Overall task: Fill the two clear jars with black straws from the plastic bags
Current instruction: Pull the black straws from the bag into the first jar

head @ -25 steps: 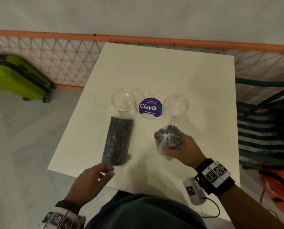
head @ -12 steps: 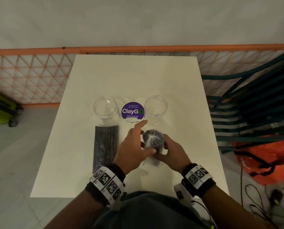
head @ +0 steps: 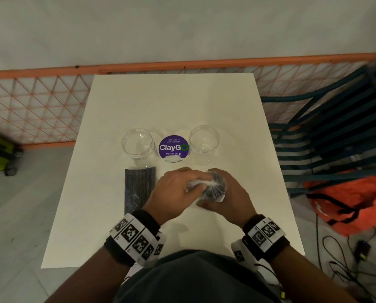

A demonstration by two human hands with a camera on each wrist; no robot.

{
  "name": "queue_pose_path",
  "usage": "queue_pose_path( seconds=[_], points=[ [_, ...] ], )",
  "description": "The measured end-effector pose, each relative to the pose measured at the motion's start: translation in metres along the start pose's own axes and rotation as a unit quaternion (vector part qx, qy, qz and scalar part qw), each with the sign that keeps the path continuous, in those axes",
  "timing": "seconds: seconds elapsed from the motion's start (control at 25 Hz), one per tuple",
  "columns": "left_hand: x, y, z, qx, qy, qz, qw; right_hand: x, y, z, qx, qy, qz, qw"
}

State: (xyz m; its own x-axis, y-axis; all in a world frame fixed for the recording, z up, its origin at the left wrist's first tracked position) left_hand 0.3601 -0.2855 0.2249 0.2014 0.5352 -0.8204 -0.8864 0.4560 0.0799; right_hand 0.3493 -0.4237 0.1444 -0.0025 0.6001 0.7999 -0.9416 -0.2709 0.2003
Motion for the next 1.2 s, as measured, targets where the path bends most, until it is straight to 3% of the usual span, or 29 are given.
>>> queue_pose_path(
  seconds=[0.16, 0.36, 0.56, 0.64, 0.76, 0.84, 0.92, 1.04, 1.2],
  points=[
    [-0.002, 0.000, 0.022, -0.022, 0.150, 0.044, 0.987, -0.006, -0.004, 0.019, -0.057, 0.004, -0.019, 0.998],
    [0.002, -0.009, 0.057, -0.088, 0.160, 0.041, 0.982, -0.001, 0.000, 0.010, 0.015, 0.053, 0.000, 0.998],
    [-0.005, -0.023, 0.058, -0.081, 0.177, 0.025, 0.981, 0.025, 0.041, 0.005, 0.078, 0.069, 0.085, 0.991],
    [-0.011, -0.025, 0.049, -0.044, 0.209, 0.024, 0.977, 0.032, 0.048, 0.014, 0.050, 0.059, 0.091, 0.993],
    [-0.024, -0.022, 0.034, 0.005, 0.285, 0.016, 0.958, 0.029, 0.037, 0.038, -0.049, 0.031, 0.043, 0.997],
    [-0.040, -0.018, 0.034, 0.019, 0.329, -0.009, 0.944, 0.031, 0.024, 0.036, -0.037, 0.009, 0.030, 0.999],
    [-0.057, -0.016, 0.043, 0.021, 0.373, -0.048, 0.926, 0.044, 0.019, 0.027, -0.016, 0.031, 0.056, 0.998],
    [-0.067, -0.016, 0.064, -0.001, 0.388, -0.094, 0.917, 0.059, 0.038, 0.042, -0.075, 0.033, 0.094, 0.992],
    [-0.060, -0.019, 0.074, -0.034, 0.365, -0.071, 0.928, 0.066, 0.065, 0.069, -0.088, -0.030, 0.136, 0.986]
  ],
)
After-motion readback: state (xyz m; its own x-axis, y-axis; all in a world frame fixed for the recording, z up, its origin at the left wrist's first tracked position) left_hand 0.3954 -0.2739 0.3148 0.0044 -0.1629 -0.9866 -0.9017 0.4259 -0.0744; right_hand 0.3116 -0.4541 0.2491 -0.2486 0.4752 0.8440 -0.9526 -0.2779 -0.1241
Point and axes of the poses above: each hand's wrist, its own y-axis away from the middle knuckle, its own z-axis out of the back of the hand, x = y × z, the point moved 10 cm from there along -y, towards the middle knuckle, and after that the axes turned 6 degrees about x, right-handed, at the moved point
